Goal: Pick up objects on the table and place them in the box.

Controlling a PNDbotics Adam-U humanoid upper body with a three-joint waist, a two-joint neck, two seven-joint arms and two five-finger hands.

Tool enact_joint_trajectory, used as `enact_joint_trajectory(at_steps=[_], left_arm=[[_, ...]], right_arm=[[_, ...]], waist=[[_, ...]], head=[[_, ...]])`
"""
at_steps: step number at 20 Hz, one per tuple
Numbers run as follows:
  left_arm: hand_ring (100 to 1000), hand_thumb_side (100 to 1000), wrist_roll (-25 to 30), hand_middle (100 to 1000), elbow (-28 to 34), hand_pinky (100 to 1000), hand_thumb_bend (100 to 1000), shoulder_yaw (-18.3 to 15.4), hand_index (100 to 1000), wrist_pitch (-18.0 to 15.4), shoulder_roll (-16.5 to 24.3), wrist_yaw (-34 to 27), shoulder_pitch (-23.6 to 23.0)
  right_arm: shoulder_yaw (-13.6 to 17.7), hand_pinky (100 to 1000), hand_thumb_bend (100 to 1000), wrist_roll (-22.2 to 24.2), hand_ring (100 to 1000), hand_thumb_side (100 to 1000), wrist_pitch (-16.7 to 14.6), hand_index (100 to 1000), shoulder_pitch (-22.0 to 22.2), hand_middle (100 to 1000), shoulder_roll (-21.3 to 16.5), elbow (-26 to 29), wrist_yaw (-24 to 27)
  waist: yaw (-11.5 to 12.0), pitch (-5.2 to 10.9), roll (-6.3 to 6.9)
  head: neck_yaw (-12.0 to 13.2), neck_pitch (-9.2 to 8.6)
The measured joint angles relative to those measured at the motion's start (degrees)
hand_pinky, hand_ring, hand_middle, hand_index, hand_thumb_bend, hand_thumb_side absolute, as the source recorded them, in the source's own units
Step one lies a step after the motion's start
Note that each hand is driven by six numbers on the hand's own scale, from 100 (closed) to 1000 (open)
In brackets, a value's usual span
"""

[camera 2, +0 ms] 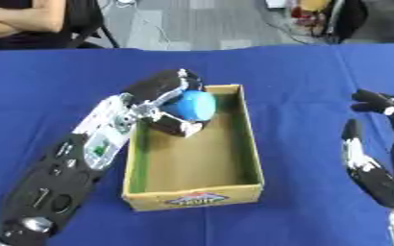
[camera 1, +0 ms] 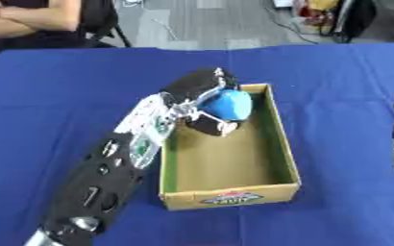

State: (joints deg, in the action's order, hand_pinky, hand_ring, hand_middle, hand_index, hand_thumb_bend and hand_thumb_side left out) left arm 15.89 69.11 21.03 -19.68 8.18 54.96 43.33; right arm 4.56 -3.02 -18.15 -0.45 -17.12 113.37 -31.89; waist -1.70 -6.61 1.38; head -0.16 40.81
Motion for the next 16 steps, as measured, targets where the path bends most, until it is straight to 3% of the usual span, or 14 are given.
enact_joint_trajectory(at_steps=[1, 3, 6, 10, 13, 15, 16], left_arm=[[1000, 1000, 0.86, 1000, -0.17, 1000, 918, -0.02, 1000, -0.82, 0.00, 1.50, -0.36], [1000, 1000, 1.69, 1000, -0.51, 1000, 958, -0.13, 1000, -2.07, 0.01, 3.70, -1.05], [1000, 1000, 1.61, 1000, -0.87, 1000, 931, -0.68, 1000, -2.91, 0.04, 4.31, -1.86], [1000, 1000, 1.86, 1000, -0.69, 1000, 807, -1.18, 981, -2.60, 0.04, 0.72, -2.79], [1000, 1000, 2.38, 1000, 1.27, 1000, 828, -1.92, 928, -0.71, 0.05, -8.03, -4.08], [1000, 1000, 2.20, 1000, 5.11, 1000, 901, -2.77, 899, 1.89, 0.26, -18.38, -4.72], [1000, 959, 1.93, 1000, 7.82, 1000, 946, -3.26, 901, 3.51, 0.59, -24.32, -4.90]], right_arm=[[0.00, 825, 110, 0.00, 689, 647, 0.00, 863, 0.00, 732, 0.00, 0.00, 0.00], [0.01, 825, 110, 0.00, 688, 647, 0.00, 863, 0.00, 731, 0.00, 0.00, 0.00], [0.01, 825, 119, 0.00, 688, 652, 0.00, 863, 0.00, 731, 0.00, 0.00, 0.00], [0.02, 825, 110, -0.01, 688, 648, 0.01, 862, 0.00, 732, 0.00, 0.00, 0.00], [0.03, 825, 110, -0.01, 688, 648, 0.01, 862, 0.00, 732, 0.00, 0.00, -0.05], [0.04, 825, 111, -0.04, 688, 648, 0.03, 863, 0.00, 732, 0.00, 0.00, -0.07], [0.04, 825, 111, -0.04, 688, 648, 0.03, 863, 0.00, 732, 0.00, 0.00, -0.07]], waist=[[0.00, 0.00, 0.00], [0.03, 0.00, 0.00], [0.09, 0.00, 0.00], [0.25, -0.02, 0.00], [0.32, -0.05, 0.00], [0.47, -0.05, 0.00], [0.51, -0.05, 0.00]], head=[[0.00, -0.01], [0.00, -0.01], [0.00, -0.01], [0.00, -0.01], [-0.01, -0.01], [-0.11, -0.01], [-0.16, -0.01]])
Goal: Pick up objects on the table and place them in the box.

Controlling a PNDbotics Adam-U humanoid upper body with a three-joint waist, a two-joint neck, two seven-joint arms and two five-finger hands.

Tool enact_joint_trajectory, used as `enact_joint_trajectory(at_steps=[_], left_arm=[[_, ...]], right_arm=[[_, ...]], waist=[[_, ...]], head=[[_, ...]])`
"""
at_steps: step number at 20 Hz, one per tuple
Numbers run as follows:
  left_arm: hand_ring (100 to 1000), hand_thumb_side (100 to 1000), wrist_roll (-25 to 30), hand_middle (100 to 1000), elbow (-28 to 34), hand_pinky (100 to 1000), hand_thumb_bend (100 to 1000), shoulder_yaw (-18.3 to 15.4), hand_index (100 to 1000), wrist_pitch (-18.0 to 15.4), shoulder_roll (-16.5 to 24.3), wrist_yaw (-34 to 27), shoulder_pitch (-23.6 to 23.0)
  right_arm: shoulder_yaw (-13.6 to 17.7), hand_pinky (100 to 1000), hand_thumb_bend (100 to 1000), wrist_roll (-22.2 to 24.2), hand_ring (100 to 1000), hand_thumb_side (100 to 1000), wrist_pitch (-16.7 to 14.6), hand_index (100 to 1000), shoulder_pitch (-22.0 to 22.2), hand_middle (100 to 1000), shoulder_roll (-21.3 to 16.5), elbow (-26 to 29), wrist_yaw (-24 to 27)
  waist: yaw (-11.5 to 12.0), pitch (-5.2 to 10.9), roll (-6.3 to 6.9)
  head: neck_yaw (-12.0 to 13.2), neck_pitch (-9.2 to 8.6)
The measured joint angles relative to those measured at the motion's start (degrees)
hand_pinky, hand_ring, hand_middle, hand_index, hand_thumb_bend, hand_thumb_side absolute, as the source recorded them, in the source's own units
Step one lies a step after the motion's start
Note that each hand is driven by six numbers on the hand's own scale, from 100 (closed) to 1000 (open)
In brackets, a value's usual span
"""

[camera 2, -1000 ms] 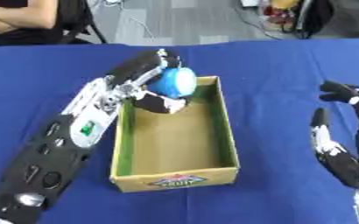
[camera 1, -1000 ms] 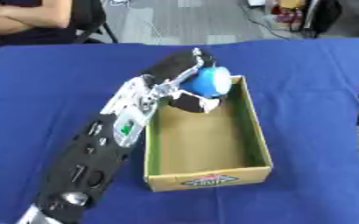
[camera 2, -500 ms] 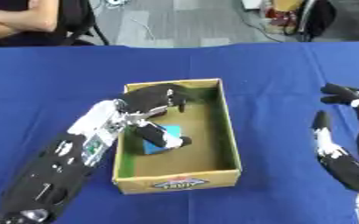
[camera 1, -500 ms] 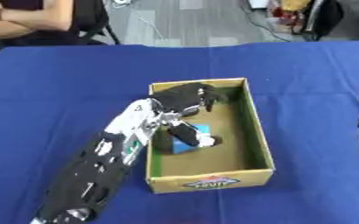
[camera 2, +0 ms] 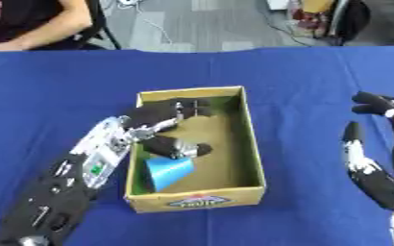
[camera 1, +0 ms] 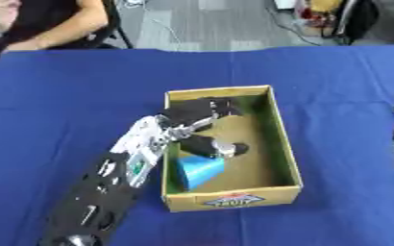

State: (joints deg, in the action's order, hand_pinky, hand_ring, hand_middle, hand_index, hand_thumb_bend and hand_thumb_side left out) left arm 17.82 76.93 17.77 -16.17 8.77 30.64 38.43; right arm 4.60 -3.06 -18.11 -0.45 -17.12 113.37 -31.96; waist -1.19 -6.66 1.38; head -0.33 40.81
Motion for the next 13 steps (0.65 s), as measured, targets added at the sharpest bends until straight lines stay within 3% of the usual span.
enact_joint_trajectory(at_steps=[1, 3, 6, 10, 13], left_arm=[[1000, 876, -0.60, 1000, 3.34, 1000, 991, -0.64, 909, 1.69, 0.38, -6.14, -0.24], [1000, 783, -2.19, 1000, 11.11, 1000, 1000, -2.13, 931, 5.13, 1.28, -17.76, -1.00], [1000, 728, -4.62, 1000, 22.72, 1000, 1000, -4.67, 939, 9.30, 2.91, -30.24, -3.31], [1000, 725, -6.59, 1000, 32.69, 1000, 1000, -7.51, 939, 12.36, 4.49, -38.02, -7.24], [1000, 808, -7.31, 1000, 35.54, 1000, 1000, -9.16, 923, 13.15, 5.47, -39.97, -10.35]], right_arm=[[0.00, 825, 112, 0.00, 689, 648, 0.00, 863, 0.00, 732, 0.00, 0.00, -0.01], [0.02, 825, 112, -0.01, 689, 648, 0.01, 863, 0.00, 732, 0.00, 0.00, -0.04], [0.09, 825, 112, -0.07, 688, 648, 0.06, 863, 0.00, 732, 0.00, 0.00, -0.22], [0.33, 825, 113, -0.22, 689, 649, 0.19, 862, 0.00, 732, 0.00, 0.00, -0.41], [0.36, 824, 113, -0.26, 689, 649, 0.21, 862, 0.00, 732, 0.00, 0.00, -0.43]], waist=[[0.07, 0.00, 0.00], [0.20, 0.00, 0.00], [0.60, 0.00, 0.00], [0.68, 0.00, 0.00], [0.97, 0.00, -0.01]], head=[[-0.02, 0.00], [-0.23, 0.00], [-0.36, 0.00], [-0.73, 0.00], [-0.96, -0.03]])
